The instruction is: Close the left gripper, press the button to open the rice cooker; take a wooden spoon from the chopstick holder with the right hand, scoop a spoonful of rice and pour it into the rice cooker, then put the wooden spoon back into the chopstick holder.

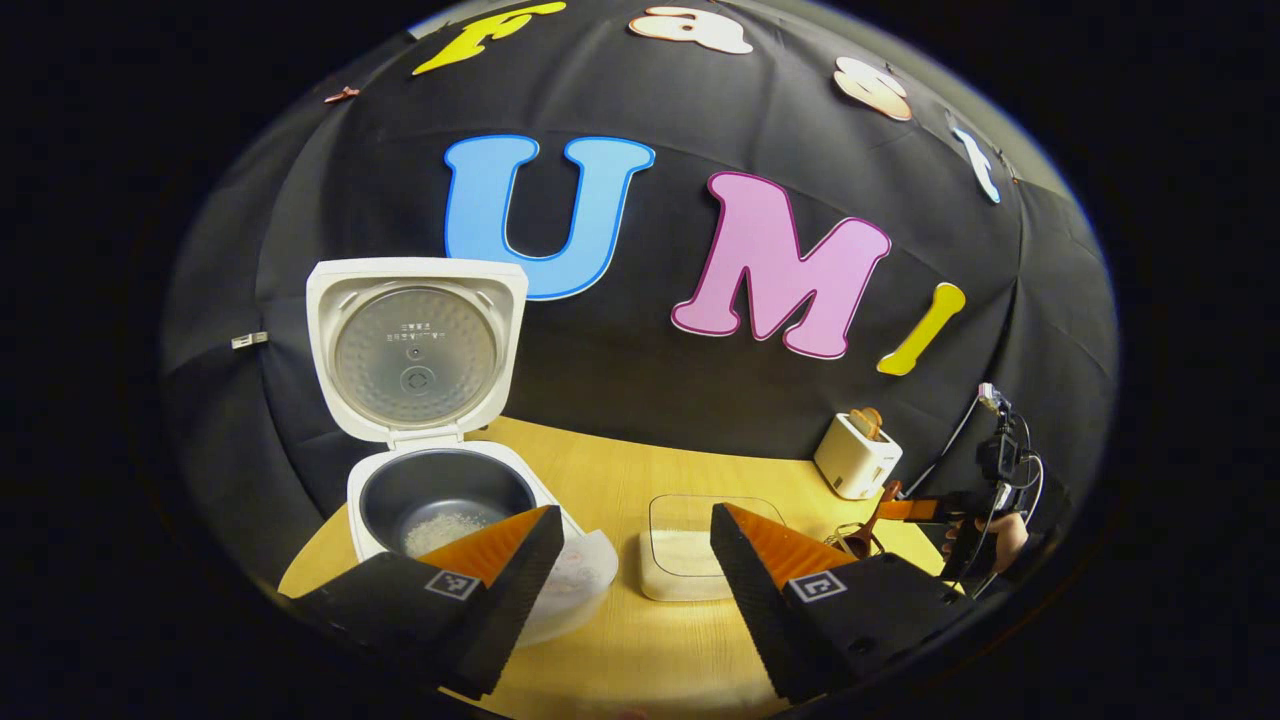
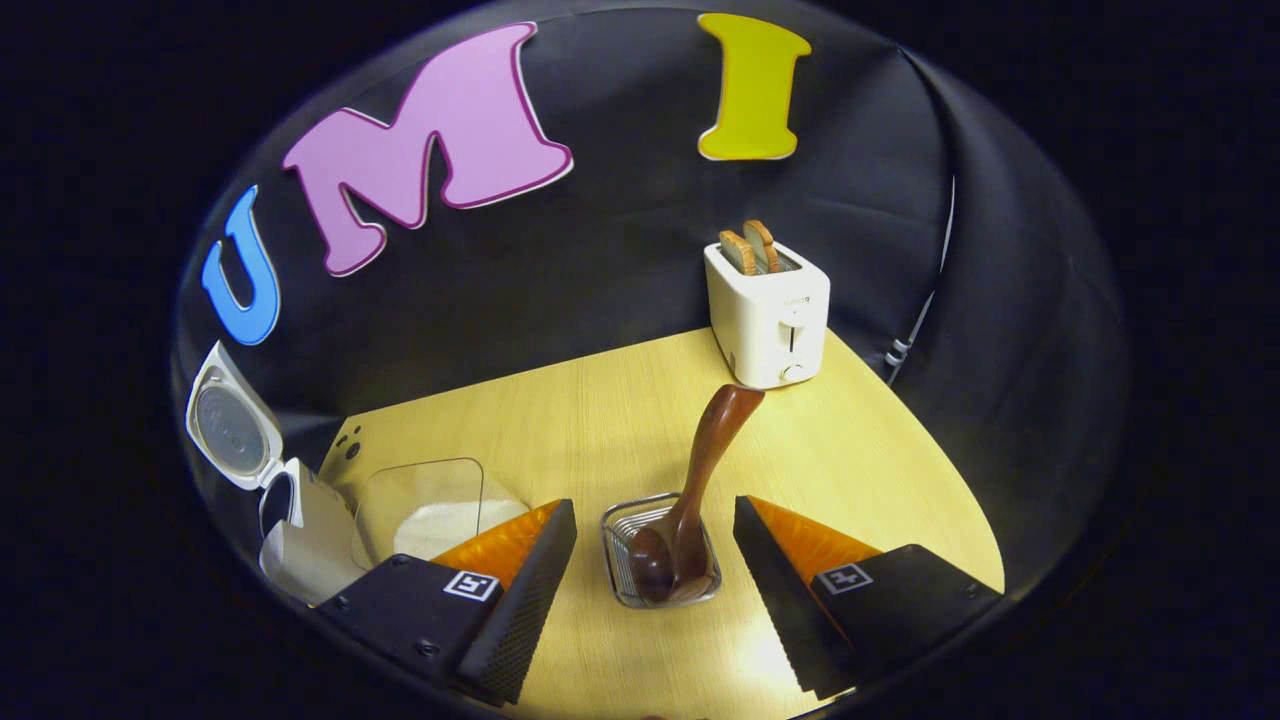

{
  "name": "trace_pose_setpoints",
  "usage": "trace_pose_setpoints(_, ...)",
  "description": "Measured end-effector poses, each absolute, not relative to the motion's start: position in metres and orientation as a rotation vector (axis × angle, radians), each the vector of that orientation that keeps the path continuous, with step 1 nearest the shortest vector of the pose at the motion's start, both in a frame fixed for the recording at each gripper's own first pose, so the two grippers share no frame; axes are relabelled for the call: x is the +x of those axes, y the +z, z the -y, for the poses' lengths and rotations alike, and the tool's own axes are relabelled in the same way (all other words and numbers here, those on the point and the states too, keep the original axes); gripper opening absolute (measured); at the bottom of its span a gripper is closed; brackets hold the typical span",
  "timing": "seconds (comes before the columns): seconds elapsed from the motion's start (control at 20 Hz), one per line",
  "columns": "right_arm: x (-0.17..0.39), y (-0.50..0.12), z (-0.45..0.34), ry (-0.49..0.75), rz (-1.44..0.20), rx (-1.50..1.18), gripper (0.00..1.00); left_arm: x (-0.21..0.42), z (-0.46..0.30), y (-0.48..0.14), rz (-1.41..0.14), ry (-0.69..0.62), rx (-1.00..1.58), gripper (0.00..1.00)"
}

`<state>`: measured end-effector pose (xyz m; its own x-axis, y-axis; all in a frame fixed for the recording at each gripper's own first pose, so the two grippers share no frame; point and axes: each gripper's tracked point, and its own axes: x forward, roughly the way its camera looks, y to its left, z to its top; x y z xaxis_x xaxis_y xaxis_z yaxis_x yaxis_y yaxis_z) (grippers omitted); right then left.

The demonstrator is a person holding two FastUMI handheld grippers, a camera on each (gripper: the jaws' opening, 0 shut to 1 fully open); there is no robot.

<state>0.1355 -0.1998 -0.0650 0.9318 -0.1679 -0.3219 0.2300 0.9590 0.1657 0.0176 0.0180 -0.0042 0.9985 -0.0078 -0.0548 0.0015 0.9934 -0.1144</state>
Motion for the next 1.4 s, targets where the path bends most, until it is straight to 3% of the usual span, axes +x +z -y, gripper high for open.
trace_pose_setpoints(0.75,0.231,-0.121,0.228,-0.194,-0.449,0.399,0.97,0.003,0.0,-0.047,-0.188,0.087,-0.086,0.96)
trace_pose_setpoints(0.8,0.233,-0.121,0.229,-0.197,-0.447,0.394,0.92,0.003,0.001,-0.047,-0.191,0.086,-0.088,0.96)
trace_pose_setpoints(0.85,0.232,-0.123,0.232,-0.209,-0.452,0.382,0.7,0.004,0.005,-0.049,-0.193,0.076,-0.09,0.96)
trace_pose_setpoints(0.95,0.233,-0.125,0.229,-0.199,-0.471,0.379,0.36,0.002,0.014,-0.044,-0.186,0.046,-0.093,0.96)
trace_pose_setpoints(1.0,0.232,-0.125,0.227,-0.199,-0.468,0.378,0.27,0.003,0.015,-0.043,-0.179,0.041,-0.086,0.96)
trace_pose_setpoints(1.05,0.23,-0.121,0.227,-0.197,-0.463,0.377,0.36,0.003,0.016,-0.043,-0.176,0.035,-0.075,0.95)
trace_pose_setpoints(1.1,0.231,-0.12,0.225,-0.192,-0.463,0.378,0.24,0.004,0.018,-0.041,-0.174,0.031,-0.064,0.95)
trace_pose_setpoints(1.4,0.216,-0.09,0.229,-0.228,-0.379,0.332,0.17,-0.001,0.014,-0.033,-0.142,0.002,-0.026,0.95)
